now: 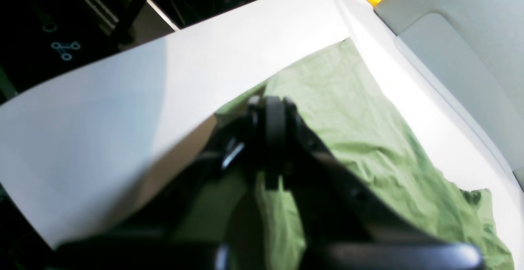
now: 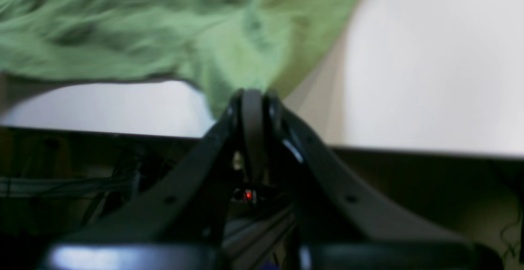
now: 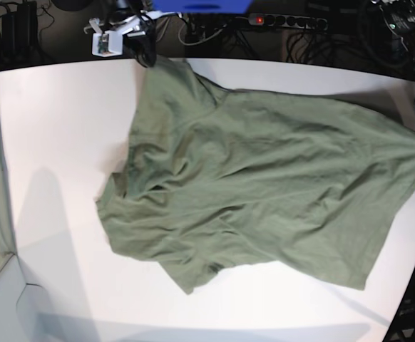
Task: Layout the t-shirt on the table in an organized manner, then fold the t-shirt properly
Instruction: 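Pull the held fabric with the right gripper away from the left gripper, then release the shirt and lower the right gripper back onto the shirt, then grasp the shirt edges with both grippers, one at each side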
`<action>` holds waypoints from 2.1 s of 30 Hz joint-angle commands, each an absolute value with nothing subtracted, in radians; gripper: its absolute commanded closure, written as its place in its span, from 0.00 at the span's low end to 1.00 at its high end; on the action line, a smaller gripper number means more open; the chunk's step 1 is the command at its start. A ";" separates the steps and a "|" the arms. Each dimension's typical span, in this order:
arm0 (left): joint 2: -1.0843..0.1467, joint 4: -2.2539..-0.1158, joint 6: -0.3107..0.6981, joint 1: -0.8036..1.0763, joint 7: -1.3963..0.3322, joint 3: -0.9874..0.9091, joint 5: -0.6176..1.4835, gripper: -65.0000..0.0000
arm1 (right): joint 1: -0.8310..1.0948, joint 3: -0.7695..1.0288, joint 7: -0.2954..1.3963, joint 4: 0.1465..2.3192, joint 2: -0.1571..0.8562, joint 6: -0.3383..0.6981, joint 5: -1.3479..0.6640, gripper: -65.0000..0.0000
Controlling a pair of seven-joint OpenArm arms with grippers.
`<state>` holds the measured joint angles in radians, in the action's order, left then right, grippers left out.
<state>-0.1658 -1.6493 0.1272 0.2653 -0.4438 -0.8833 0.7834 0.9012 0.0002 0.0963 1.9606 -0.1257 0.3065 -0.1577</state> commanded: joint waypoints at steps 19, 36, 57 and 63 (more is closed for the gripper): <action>-0.177 -1.661 0.136 0.311 -0.424 -0.886 0.794 0.98 | 0.937 -0.088 0.082 1.842 -0.067 0.312 -0.166 1.00; -0.174 -1.666 0.136 0.323 -0.420 -0.894 0.796 0.49 | 0.917 0.048 0.071 1.879 -0.039 0.312 -0.176 0.53; -0.174 -1.661 0.134 0.266 -0.420 -0.805 0.785 0.49 | 0.239 -0.013 0.509 1.684 0.019 0.318 -0.236 1.00; -0.182 -1.659 0.134 0.252 -0.418 -0.806 0.785 0.49 | 0.209 0.045 0.519 1.575 0.039 0.314 -0.236 1.00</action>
<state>-0.1658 -1.6436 0.1265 0.2623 -0.4435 -0.8013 0.7750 0.2138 0.0425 0.5247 1.5623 0.0330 0.3153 -0.2424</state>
